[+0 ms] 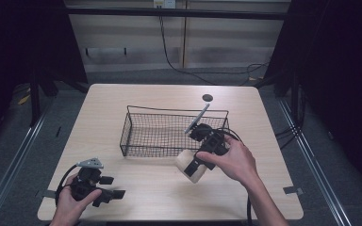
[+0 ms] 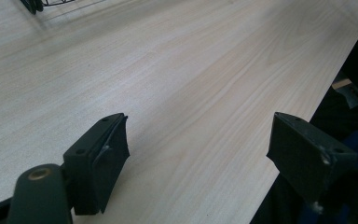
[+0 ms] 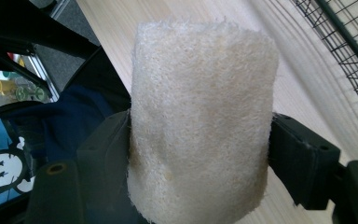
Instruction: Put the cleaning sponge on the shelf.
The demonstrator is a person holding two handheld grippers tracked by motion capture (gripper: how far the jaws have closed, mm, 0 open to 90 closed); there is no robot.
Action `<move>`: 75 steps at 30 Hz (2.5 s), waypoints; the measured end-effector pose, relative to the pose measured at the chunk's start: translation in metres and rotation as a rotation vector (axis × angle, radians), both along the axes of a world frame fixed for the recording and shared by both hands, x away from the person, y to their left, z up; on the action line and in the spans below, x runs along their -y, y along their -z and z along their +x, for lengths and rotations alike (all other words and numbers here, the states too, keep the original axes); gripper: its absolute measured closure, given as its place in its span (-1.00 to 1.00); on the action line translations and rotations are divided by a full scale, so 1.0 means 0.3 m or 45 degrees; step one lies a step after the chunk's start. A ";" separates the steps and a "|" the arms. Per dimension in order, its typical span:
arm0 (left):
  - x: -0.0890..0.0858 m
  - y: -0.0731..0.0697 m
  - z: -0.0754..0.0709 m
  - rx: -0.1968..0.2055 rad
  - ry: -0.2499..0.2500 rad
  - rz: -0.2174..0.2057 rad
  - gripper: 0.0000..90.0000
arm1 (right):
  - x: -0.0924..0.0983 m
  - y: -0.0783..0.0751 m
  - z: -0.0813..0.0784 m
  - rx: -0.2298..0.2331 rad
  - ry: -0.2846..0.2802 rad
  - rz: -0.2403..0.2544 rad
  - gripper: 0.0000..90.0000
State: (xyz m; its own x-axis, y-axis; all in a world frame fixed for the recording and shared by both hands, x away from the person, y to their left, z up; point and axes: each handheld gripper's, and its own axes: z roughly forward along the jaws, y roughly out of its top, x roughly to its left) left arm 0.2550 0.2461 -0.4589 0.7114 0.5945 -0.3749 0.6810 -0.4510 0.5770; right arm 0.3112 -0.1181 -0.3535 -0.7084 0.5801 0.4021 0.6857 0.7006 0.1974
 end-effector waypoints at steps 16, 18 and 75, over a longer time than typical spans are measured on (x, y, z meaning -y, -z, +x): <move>0.001 -0.002 -0.002 0.004 0.002 -0.003 -0.56 | 0.006 -0.081 0.044 0.020 -0.001 0.031 -0.44; 0.002 -0.003 -0.004 0.007 0.004 -0.001 -0.56 | 0.011 -0.093 0.054 0.026 -0.002 0.038 -0.44; -0.001 -0.002 0.000 -0.002 0.003 -0.003 -0.56 | 0.199 -0.032 0.257 0.008 0.646 -0.070 -0.44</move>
